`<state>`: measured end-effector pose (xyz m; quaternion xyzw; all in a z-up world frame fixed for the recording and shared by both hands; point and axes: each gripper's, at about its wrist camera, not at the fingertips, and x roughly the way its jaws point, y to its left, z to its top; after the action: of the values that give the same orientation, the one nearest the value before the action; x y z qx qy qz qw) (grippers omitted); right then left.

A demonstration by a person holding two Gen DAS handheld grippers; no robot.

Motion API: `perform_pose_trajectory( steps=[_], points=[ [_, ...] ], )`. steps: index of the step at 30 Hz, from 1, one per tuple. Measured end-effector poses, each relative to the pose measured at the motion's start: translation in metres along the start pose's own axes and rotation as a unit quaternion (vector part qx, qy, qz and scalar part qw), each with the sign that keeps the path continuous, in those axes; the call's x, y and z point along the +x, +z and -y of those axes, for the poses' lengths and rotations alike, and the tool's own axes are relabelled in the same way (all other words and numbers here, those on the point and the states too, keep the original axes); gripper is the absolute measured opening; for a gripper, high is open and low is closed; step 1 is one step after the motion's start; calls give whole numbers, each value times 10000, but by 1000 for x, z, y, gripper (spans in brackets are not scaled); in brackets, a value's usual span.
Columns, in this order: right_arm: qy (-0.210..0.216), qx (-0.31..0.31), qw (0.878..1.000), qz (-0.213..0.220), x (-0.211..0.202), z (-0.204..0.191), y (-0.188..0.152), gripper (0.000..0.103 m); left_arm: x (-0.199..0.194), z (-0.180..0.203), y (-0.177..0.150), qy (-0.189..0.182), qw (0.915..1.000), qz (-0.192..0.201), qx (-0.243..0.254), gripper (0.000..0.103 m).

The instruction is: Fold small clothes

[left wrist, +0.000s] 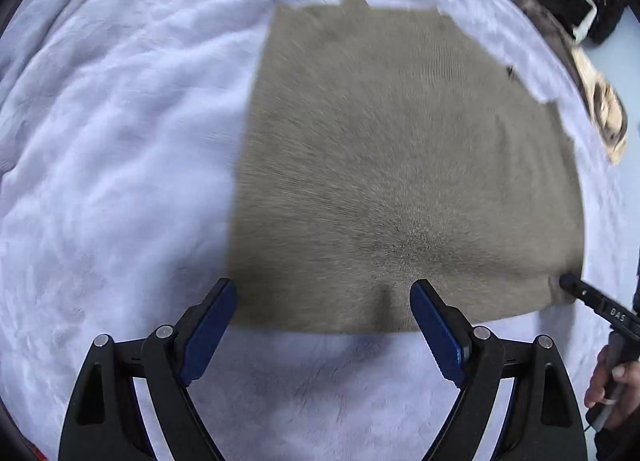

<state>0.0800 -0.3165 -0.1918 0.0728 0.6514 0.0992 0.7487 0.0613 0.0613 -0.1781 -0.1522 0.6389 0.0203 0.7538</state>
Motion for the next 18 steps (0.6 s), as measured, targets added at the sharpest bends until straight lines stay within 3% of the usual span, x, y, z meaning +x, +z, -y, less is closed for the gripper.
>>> perform_pose_trajectory(
  steps=[3,8,12,18],
  points=[
    [-81,81,9998,190,-27,14,-7,64,-25,-31,-10,-182,9984,138,-509,89],
    [-70,69,9994,325,-49,20,-17,64,-29,-68,-27,-377,9909,-21,-1289,89],
    [207,-24,9993,304,-52,-1,-18,64,-34,-72,-33,-326,9883,-66,-1488,89],
    [499,-549,9968,291,-58,-54,-20,64,-18,-71,-7,-805,9861,-151,-1448,89]
  ],
)
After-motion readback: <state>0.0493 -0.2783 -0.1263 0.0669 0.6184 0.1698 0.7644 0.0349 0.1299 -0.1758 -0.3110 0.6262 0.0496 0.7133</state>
